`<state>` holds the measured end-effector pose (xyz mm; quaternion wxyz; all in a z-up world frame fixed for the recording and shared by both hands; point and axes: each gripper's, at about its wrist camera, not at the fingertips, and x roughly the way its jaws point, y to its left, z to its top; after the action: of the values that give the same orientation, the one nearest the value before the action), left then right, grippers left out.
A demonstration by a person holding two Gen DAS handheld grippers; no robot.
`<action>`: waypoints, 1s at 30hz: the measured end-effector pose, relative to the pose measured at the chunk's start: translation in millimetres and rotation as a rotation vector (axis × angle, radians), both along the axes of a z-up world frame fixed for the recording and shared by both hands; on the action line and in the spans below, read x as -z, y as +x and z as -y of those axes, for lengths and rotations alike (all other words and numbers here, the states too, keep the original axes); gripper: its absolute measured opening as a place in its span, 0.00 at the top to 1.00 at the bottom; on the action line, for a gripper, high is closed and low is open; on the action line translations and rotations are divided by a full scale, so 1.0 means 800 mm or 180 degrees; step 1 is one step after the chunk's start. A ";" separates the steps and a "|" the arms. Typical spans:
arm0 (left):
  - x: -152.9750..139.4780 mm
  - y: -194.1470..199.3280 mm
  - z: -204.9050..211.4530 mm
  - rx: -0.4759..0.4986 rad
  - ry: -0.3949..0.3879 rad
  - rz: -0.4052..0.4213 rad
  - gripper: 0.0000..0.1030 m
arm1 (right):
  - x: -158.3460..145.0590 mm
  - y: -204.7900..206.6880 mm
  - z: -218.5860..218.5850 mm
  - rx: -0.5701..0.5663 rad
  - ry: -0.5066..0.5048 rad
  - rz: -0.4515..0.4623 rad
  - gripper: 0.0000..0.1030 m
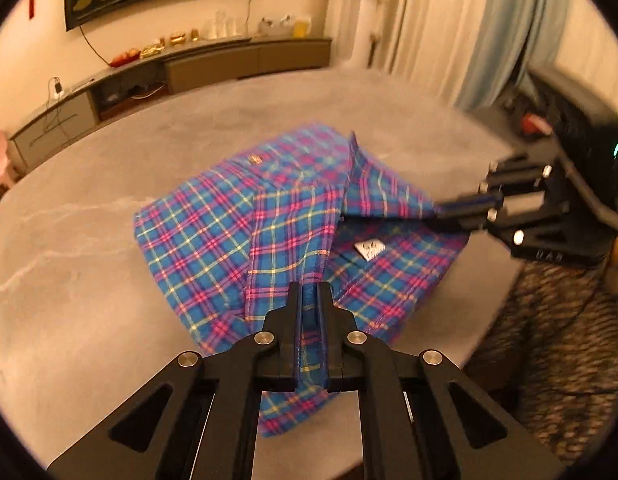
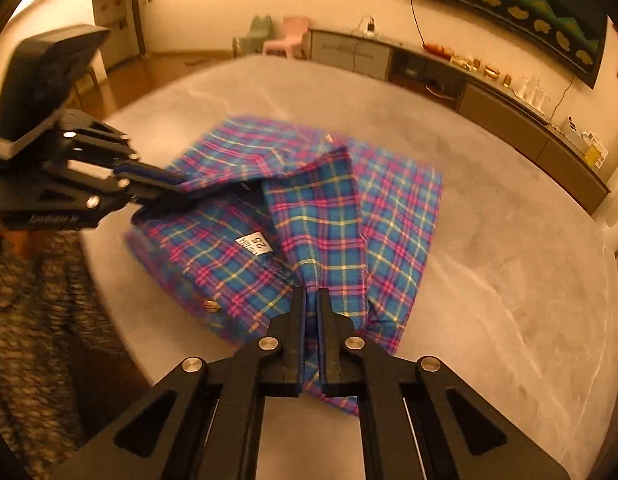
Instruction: Fold clothes
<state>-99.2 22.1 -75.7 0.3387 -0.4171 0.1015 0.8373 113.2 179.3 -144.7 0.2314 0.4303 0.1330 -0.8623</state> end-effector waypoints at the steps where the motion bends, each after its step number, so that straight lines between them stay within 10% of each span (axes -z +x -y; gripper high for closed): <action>1: 0.006 -0.001 0.001 0.0046 -0.0023 0.0117 0.93 | 0.004 0.008 0.002 -0.0038 -0.0016 0.0073 0.95; 10: 0.063 0.004 -0.011 0.0387 -0.0560 0.0615 0.88 | 0.066 0.014 0.017 -0.0227 0.0053 0.0795 0.87; 17: -0.017 0.027 0.031 0.0218 -0.0033 0.0301 0.71 | -0.034 -0.020 -0.025 -0.0088 -0.0785 0.0524 0.75; 25: 0.065 0.014 -0.013 0.0358 -0.0439 0.0715 0.70 | 0.062 -0.107 0.062 -0.0202 -0.0006 0.0719 0.89; 30: 0.060 0.016 -0.012 0.0363 -0.0406 0.0659 0.71 | 0.058 -0.123 0.051 -0.0130 -0.0137 0.0760 0.88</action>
<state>-86.8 32.0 -123.9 0.3672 -0.5155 0.1425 0.7610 15.1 138.8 -191.0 0.2723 0.5220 0.0947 -0.8027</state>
